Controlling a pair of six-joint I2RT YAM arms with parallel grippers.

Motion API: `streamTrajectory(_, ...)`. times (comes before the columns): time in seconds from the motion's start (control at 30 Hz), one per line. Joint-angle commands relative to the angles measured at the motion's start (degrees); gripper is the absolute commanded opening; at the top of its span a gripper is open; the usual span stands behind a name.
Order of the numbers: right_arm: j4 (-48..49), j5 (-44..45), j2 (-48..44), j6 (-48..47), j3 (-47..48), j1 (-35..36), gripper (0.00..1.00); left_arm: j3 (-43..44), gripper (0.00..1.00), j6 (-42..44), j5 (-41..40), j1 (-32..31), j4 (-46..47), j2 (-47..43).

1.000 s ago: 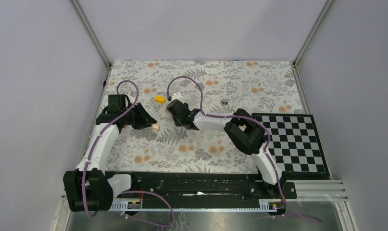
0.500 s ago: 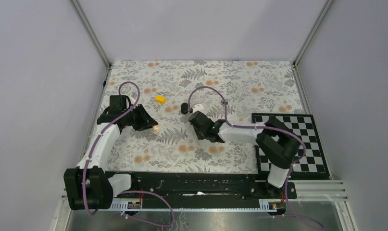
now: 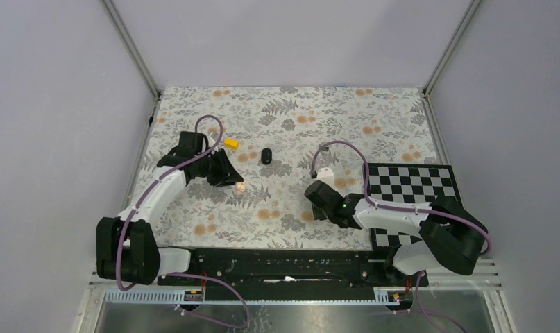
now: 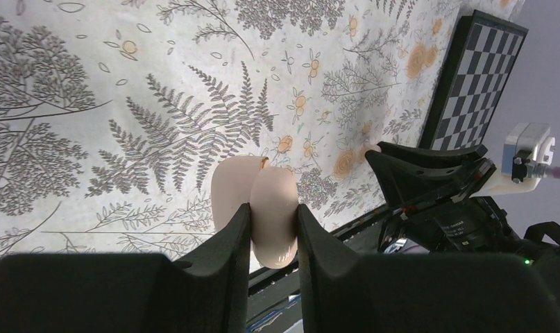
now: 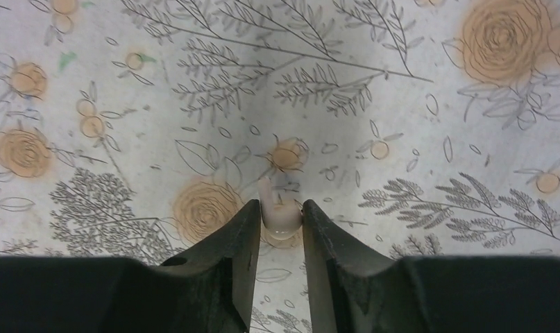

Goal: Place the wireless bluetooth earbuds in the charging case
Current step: Pick up the earbud from the center of the board.

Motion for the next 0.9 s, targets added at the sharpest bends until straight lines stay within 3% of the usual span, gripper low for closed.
streamTrajectory(0.0, -0.76, 2.52, -2.76, 5.86, -1.45, -0.27, 0.42, 2.79, 0.00, -1.26, -0.03, -1.92, 3.60, 0.56)
streamTrajectory(0.1, -0.87, 1.31, -2.93, 6.66, -1.59, -0.26, 0.60, 2.87, 0.00, -1.51, -0.32, -2.43, 3.69, 0.78)
streamTrajectory(0.17, -0.83, 0.45, -2.76, 6.85, -1.43, -0.27, 0.63, 2.57, 0.00, -1.78, -0.49, -2.59, 3.92, 0.52)
streamTrajectory(0.6, 0.68, -9.62, -2.28, 10.53, 0.56, 0.19, 0.61, 2.78, 0.00, -1.18, -0.38, -2.64, 4.20, 0.61)
streamTrajectory(0.77, 15.05, -19.84, -0.04, 9.00, 0.59, 0.53, 0.61, 2.67, 0.00, -1.18, -0.86, -2.68, 4.12, 0.51)
streamTrajectory(0.87, 16.21, -23.75, 3.93, 7.60, 4.24, 0.69, 0.61, 2.83, 0.00, -1.18, -0.94, -2.68, 3.72, 0.18)
